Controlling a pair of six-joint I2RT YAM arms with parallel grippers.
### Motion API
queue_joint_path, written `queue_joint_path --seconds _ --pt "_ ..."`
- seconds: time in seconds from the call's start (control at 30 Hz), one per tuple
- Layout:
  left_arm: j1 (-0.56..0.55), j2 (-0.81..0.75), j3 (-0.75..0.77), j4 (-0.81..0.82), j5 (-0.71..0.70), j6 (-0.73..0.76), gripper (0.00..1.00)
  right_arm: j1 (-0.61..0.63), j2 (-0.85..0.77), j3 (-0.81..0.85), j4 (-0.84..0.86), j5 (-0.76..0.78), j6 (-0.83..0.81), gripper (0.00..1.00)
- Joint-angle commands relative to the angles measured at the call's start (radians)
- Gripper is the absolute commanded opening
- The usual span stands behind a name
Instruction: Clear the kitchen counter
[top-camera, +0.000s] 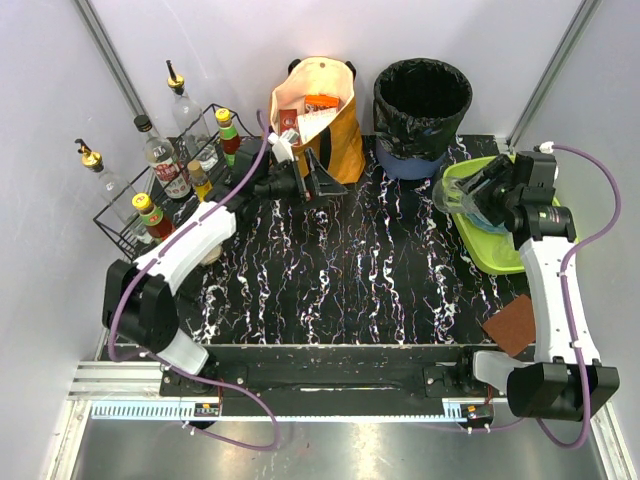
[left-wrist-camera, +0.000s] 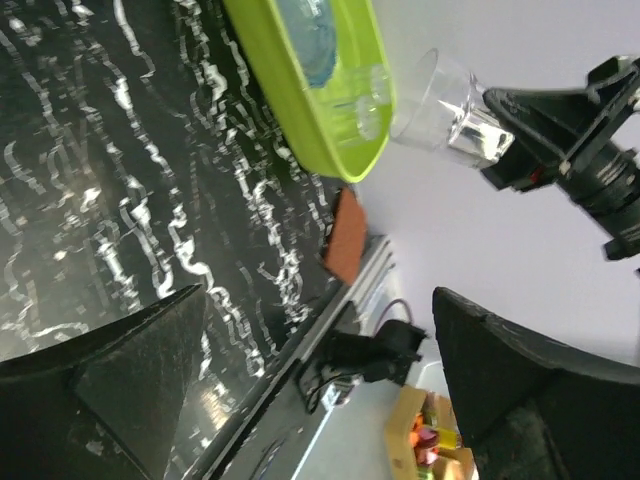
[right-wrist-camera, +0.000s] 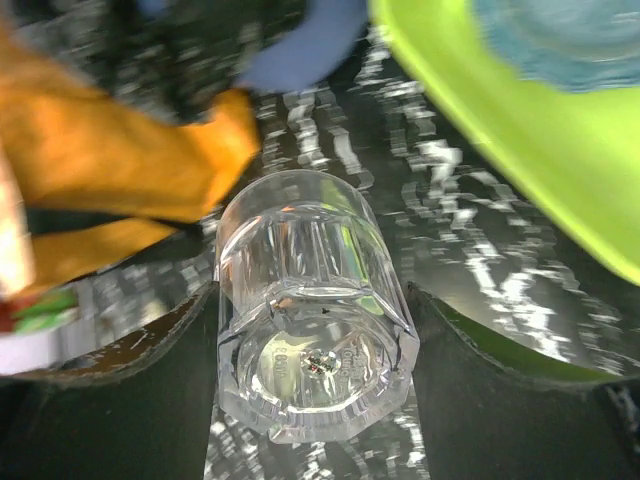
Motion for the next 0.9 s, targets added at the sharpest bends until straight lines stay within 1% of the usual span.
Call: queue_joint_path --seconds 0.0,0.07,0.17,0.23,0.5,0.63,0.87 --pt "-0.002 -0.116 0.031 -0.221 -0.095 0.269 0.99 -0.015 0.034 0.079 -0.163 0.395 -0.122 0.0" --pt "-0.002 -0.156 0.031 -0.264 -0.135 0.314 0.99 -0.023 0.065 0.085 -0.181 0.48 -0.136 0.0" --pt "-0.002 -0.185 0.049 -0.332 -0.164 0.371 0.99 -0.049 0.102 0.079 -0.181 0.519 -0.136 0.0" --pt "-0.001 -0.196 0.057 -0.362 -0.169 0.388 0.99 -0.061 0.115 0.068 -0.161 0.52 -0.137 0.0" --pt "-0.002 -0.225 0.04 -0.387 -0.187 0.395 0.99 -0.107 0.192 0.039 -0.128 0.517 -0.146 0.0" --pt "-0.002 -0.231 0.063 -0.424 -0.215 0.418 0.99 -0.124 0.229 0.015 -0.114 0.505 -0.142 0.0" --pt "-0.002 -0.236 0.057 -0.435 -0.226 0.423 0.99 -0.159 0.28 -0.048 -0.071 0.487 -0.162 0.0"
